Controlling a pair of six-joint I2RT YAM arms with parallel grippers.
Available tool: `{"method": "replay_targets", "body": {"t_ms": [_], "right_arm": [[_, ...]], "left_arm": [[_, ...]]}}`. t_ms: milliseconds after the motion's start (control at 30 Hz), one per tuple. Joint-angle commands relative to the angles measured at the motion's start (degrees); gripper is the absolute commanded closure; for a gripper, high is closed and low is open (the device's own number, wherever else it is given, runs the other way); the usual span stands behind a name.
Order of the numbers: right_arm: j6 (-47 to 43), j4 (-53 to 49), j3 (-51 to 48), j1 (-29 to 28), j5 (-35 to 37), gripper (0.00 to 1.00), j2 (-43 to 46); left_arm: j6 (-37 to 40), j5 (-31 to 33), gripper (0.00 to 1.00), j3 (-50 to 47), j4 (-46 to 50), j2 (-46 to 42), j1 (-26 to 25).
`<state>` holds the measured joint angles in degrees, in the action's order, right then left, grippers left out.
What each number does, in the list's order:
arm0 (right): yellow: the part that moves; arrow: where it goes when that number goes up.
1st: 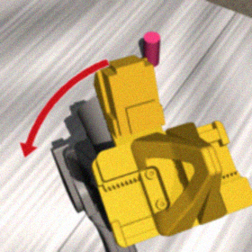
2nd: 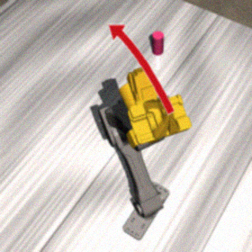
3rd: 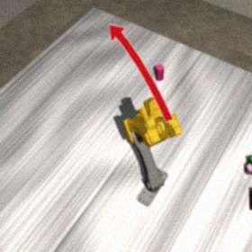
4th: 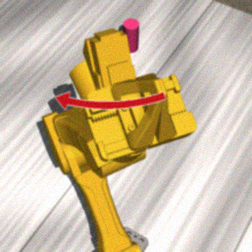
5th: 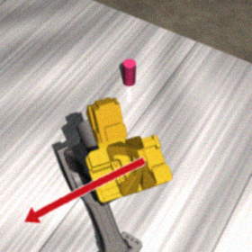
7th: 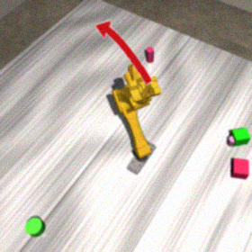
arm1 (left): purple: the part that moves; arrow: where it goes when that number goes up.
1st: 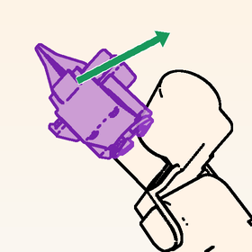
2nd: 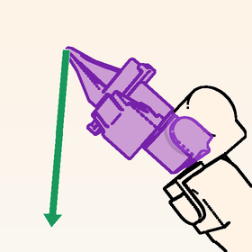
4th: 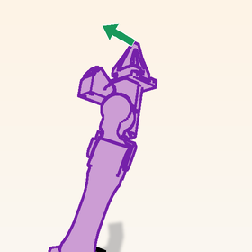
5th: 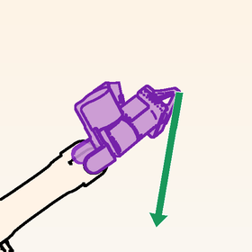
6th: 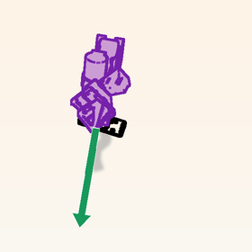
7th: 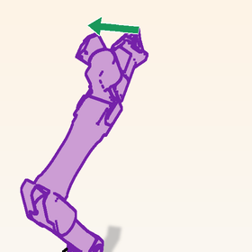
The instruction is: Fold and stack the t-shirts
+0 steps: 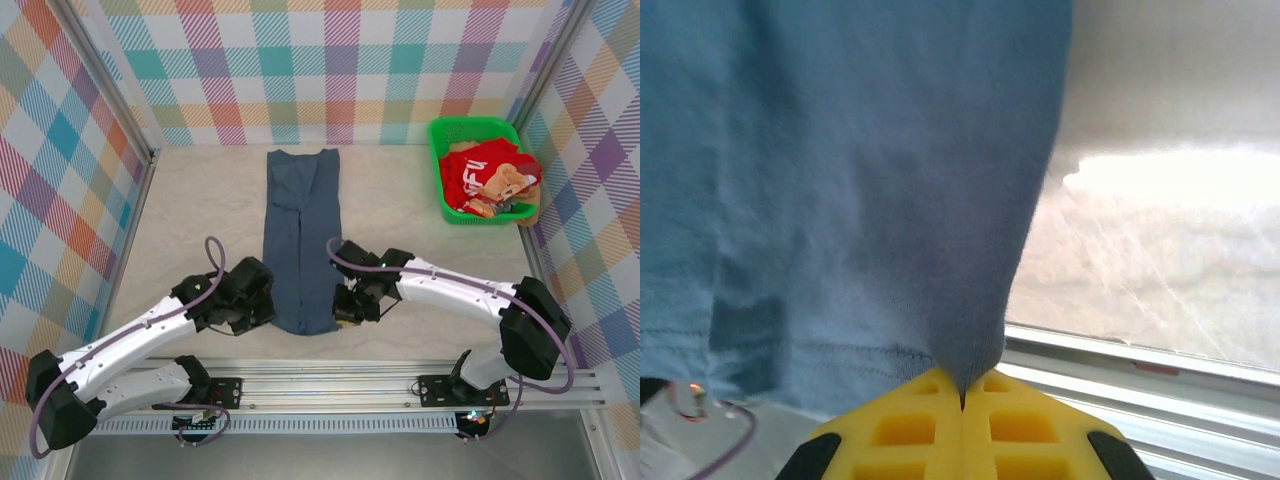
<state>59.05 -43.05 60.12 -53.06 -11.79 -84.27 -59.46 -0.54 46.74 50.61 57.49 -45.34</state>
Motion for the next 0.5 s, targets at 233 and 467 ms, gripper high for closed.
{"method": "replay_targets", "body": {"t_ms": [233, 467], "right_arm": [[-10.6, -5.3, 16.8, 11.1, -0.9, 1.0, -8.8], [-15.3, -5.9, 27.6, 17.2, -1.9, 1.0, -18.3]], "left_arm": [[11.3, -3.0, 1.0, 12.0, -6.1, 13.2, 15.6], [16.3, -4.3, 1.0, 21.8, -10.2, 26.1, 21.6]]}}
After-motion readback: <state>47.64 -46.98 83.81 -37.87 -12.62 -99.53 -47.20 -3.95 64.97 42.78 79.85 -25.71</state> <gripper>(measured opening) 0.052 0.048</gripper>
